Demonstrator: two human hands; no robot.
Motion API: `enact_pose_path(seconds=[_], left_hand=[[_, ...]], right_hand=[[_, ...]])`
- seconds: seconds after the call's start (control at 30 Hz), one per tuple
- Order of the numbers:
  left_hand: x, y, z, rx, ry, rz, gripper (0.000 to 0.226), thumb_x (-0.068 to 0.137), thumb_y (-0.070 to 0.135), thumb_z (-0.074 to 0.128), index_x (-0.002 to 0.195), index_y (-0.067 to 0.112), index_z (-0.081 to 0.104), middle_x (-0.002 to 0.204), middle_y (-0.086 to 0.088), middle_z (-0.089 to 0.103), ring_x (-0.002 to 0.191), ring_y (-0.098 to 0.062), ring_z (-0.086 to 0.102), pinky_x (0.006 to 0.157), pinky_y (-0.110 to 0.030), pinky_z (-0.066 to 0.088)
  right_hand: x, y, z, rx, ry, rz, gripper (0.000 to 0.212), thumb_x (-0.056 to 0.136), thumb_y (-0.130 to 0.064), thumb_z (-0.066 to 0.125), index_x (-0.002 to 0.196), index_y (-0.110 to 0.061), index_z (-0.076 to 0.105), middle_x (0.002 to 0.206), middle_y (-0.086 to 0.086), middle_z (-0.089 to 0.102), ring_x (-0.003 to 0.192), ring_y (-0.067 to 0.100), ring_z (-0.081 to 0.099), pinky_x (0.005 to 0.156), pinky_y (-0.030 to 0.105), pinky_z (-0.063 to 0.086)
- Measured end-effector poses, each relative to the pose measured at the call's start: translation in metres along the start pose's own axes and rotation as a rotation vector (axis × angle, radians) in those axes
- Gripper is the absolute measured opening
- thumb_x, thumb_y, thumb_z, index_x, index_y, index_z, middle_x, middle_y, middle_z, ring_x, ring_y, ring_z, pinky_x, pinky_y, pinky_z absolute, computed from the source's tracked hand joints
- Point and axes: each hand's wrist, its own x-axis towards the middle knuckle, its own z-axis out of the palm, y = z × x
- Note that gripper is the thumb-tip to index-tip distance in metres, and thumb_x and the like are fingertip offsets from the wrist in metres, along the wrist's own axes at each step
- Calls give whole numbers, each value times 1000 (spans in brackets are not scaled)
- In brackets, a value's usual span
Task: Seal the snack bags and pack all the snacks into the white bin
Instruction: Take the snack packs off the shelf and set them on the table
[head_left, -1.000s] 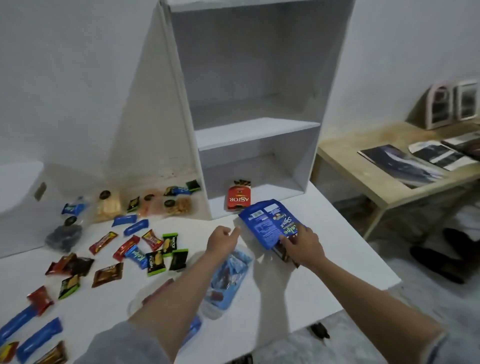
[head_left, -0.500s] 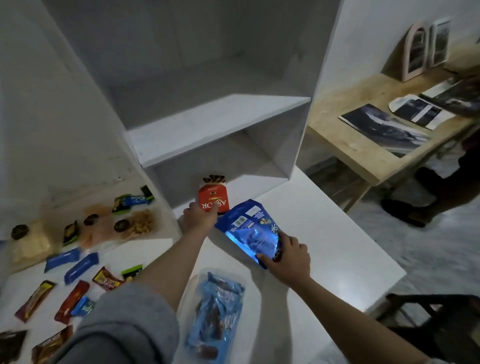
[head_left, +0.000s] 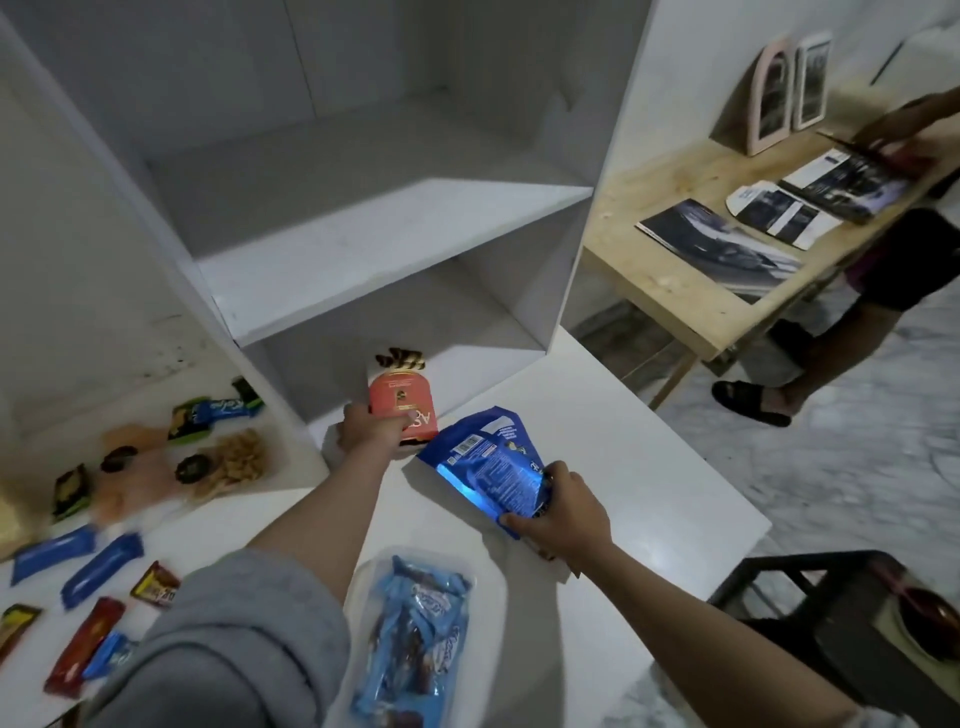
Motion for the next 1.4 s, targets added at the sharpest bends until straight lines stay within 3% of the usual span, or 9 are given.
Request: enact_pose_path(seconds=[0.13, 0.27, 0.37, 0.43, 0.63, 0.8, 1.1, 1.2, 1.4], left_hand=[[-20, 4, -11, -189, -29, 25, 59, 61, 20, 85, 111, 7, 57, 107, -8, 69, 88, -28, 67, 65, -30, 52], [-43, 2, -18, -178, 15, 44, 61, 64, 21, 85, 114, 5, 54, 108, -8, 67, 93, -30, 66, 78, -36, 56], [-65, -2, -22, -168, -30, 90, 47, 71, 21, 80, 112, 5, 61, 110, -10, 68, 97, -31, 66, 86, -38, 54], [-87, -2, -30, -239, -26, 119, 38, 77, 20, 76, 110, 4, 64, 110, -11, 68, 97, -30, 66, 85, -36, 54], [-169, -33, -58, -395, 43, 131, 46, 84, 22, 70, 122, 4, 53, 115, -9, 63, 103, -32, 64, 82, -36, 52], [-255, -102, -68, -499, 172, 82, 45, 83, 21, 71, 121, 3, 54, 117, -15, 64, 102, -32, 64, 86, -38, 53], [-409, -281, -125, -690, 495, -168, 50, 81, 22, 73, 123, 7, 51, 118, -12, 62, 105, -32, 63, 89, -40, 52], [-454, -340, -150, -787, 647, -243, 47, 82, 20, 71, 122, 5, 51, 119, -14, 63, 105, -32, 63, 88, -39, 52], [-539, -436, -201, -908, 881, -338, 38, 85, 9, 65, 120, -1, 54, 113, -17, 63, 104, -34, 62, 85, -36, 51]], right_hand=[[-12, 1, -12, 124, 64, 16, 65, 60, -62, 73, 103, -23, 43, 98, -4, 55, 80, 12, 55, 58, 27, 42], [-21, 3, -21, 255, 131, 33, 62, 60, -59, 74, 98, -21, 45, 91, -4, 59, 77, 13, 59, 58, 27, 46], [-29, 5, -28, 338, 161, 30, 55, 67, -53, 75, 99, -19, 45, 92, -2, 60, 78, 16, 58, 61, 27, 43], [-37, 5, -35, 384, 177, -3, 53, 69, -50, 74, 100, -17, 46, 93, -1, 60, 80, 17, 58, 64, 29, 45], [-78, 14, -44, 486, 141, -119, 55, 72, -53, 72, 102, -14, 46, 94, 1, 61, 82, 18, 61, 68, 31, 51], [-131, 33, -39, 453, 41, -262, 56, 74, -53, 71, 105, -14, 45, 96, 4, 60, 80, 16, 60, 55, 22, 44], [-260, 0, 20, 399, -217, -502, 61, 75, -56, 69, 111, -13, 46, 99, 3, 58, 89, 23, 60, 70, 31, 50], [-318, -22, 53, 365, -329, -618, 56, 75, -56, 68, 107, -14, 49, 97, 3, 60, 82, 19, 58, 63, 28, 46], [-436, -57, 126, 250, -550, -740, 57, 76, -60, 65, 108, -19, 43, 99, 0, 56, 85, 17, 57, 62, 27, 46]])
